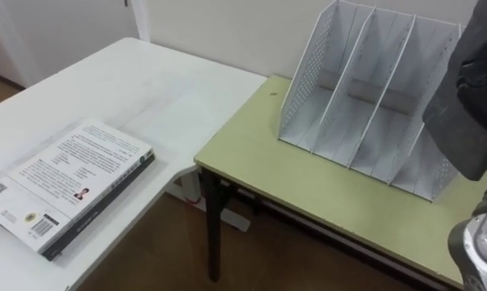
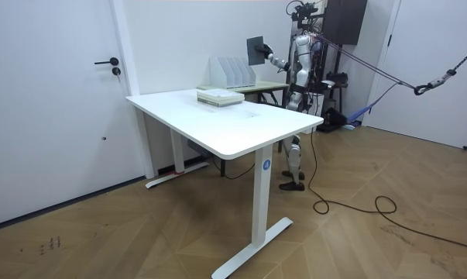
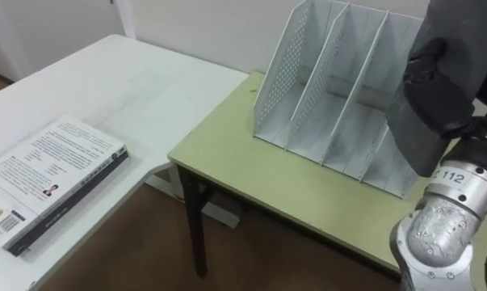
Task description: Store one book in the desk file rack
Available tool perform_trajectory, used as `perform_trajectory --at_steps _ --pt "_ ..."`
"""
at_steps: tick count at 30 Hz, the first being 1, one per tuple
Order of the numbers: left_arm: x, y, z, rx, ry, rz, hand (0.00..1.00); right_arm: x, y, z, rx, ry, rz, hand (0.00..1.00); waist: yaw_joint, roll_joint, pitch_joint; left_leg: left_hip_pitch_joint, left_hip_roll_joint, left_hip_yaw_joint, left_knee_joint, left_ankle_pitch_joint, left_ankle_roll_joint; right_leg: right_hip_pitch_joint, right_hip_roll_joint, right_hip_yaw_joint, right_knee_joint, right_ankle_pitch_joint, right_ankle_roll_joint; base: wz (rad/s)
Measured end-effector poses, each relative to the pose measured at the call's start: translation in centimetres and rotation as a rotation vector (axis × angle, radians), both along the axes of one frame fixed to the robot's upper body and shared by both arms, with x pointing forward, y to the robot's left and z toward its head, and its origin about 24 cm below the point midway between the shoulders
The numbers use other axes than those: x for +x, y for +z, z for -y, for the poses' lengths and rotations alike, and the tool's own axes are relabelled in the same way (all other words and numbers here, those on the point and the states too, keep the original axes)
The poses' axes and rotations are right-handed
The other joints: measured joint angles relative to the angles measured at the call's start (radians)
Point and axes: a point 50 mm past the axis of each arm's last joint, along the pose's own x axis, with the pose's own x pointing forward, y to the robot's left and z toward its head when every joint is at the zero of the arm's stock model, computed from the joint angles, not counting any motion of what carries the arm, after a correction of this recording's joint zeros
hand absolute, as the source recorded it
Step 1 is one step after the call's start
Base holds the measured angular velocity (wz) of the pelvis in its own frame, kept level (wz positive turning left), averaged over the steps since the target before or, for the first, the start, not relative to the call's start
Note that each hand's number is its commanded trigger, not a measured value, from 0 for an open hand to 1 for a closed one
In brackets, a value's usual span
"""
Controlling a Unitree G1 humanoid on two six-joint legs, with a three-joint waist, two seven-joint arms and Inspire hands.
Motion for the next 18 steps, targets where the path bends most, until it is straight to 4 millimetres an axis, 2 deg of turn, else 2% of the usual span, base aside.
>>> perform_trajectory --at_steps 9,11,16,18 --pt "0.4 0.0 -0.3 0.000 -0.037 -0.011 0.00 2.8 3.3 1.2 -0.025 -0.065 0.058 1.00 0.000 -0.006 -0.0018 -0.005 0.001 -0.002 0.003 0.000 0.000 -0.003 0.000 -0.002 0.000 0.000 0.000 0.00" --pt "0.4 0.1 -0.5 -0.003 -0.042 -0.013 0.00 3.4 3.7 1.5 -0.035 -0.097 0.053 1.00 0.000 -0.013 -0.0053 -0.013 0.000 -0.004 0.005 0.001 -0.001 -0.009 0.000 -0.004 0.000 0.000 0.000 0.00" --pt "0.5 0.2 -0.9 -0.003 -0.048 -0.011 0.00 4.5 4.6 1.8 -0.029 -0.112 0.050 1.00 -0.001 -0.033 -0.0017 -0.024 0.000 -0.010 0.013 0.001 -0.001 -0.015 -0.001 -0.014 0.000 0.000 0.000 0.03" --pt "0.5 0.2 -1.1 -0.002 -0.048 -0.011 0.00 4.9 4.9 2.3 -0.040 -0.128 0.034 1.00 0.000 -0.039 -0.0034 -0.026 0.000 -0.012 0.015 0.001 -0.001 -0.015 -0.002 -0.017 -0.001 0.000 0.000 0.04"
